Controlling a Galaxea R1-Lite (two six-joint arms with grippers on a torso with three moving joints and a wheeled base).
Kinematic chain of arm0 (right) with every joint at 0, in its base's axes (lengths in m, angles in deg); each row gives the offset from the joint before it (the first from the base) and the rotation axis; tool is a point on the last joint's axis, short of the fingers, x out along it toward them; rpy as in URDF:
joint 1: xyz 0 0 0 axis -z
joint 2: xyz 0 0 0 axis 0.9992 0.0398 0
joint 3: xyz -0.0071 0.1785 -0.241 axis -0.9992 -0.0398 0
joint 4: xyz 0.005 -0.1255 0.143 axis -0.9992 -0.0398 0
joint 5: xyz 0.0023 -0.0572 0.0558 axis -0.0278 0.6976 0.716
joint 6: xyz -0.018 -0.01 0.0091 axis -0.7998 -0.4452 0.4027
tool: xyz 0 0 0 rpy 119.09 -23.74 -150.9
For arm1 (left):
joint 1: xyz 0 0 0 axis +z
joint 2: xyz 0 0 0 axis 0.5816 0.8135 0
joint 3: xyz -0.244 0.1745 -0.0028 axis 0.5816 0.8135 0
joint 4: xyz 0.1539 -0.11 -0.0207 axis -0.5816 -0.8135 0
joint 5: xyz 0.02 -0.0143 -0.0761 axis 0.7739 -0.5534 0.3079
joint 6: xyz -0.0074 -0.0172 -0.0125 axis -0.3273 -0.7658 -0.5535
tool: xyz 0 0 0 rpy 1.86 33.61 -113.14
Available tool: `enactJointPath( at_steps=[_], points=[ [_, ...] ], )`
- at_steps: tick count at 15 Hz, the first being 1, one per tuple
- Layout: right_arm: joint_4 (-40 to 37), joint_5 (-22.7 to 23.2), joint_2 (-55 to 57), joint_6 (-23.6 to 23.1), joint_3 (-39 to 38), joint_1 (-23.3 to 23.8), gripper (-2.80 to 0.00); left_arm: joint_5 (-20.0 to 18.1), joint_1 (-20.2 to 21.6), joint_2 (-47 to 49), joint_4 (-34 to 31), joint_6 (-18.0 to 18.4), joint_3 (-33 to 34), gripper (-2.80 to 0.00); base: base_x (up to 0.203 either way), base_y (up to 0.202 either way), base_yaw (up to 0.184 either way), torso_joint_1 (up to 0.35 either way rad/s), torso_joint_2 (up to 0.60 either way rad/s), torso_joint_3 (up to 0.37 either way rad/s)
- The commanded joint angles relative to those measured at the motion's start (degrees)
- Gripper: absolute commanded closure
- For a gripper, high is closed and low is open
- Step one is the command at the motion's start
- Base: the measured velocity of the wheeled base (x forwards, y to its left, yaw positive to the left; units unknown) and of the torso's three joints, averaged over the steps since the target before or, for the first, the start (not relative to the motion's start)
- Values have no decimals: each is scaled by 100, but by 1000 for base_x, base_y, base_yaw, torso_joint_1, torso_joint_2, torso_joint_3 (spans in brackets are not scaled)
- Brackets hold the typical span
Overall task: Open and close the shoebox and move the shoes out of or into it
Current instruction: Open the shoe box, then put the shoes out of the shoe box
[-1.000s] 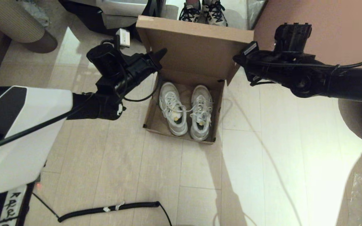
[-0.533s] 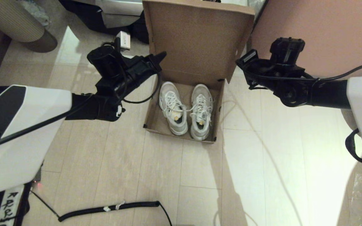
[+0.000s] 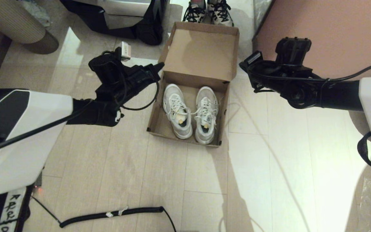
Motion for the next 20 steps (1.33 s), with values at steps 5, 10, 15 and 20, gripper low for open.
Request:
enactJointPath(
  at_steps=[5, 10, 15, 20],
  points=[
    [-2502, 72, -155, -621, -53, -502, 0, 80, 489, -511, -3639, 430, 50, 0, 0, 0, 0, 0, 0, 0],
    [-3341, -412, 233, -1742, -170, -941, 0, 72, 185, -299, -4656, 1118, 32, 0, 0, 0, 0, 0, 0, 0],
    [-3378, -844, 423, -2206, -626, -1009, 0, 737, 6, 91, -4599, 1202, 6, 0, 0, 0, 0, 0, 0, 0],
    [-3352, -1268, 685, -2256, -1009, -1157, 0, 1514, -92, 537, -4592, 1221, -50, 0, 0, 0, 0, 0, 0, 0]
  ],
)
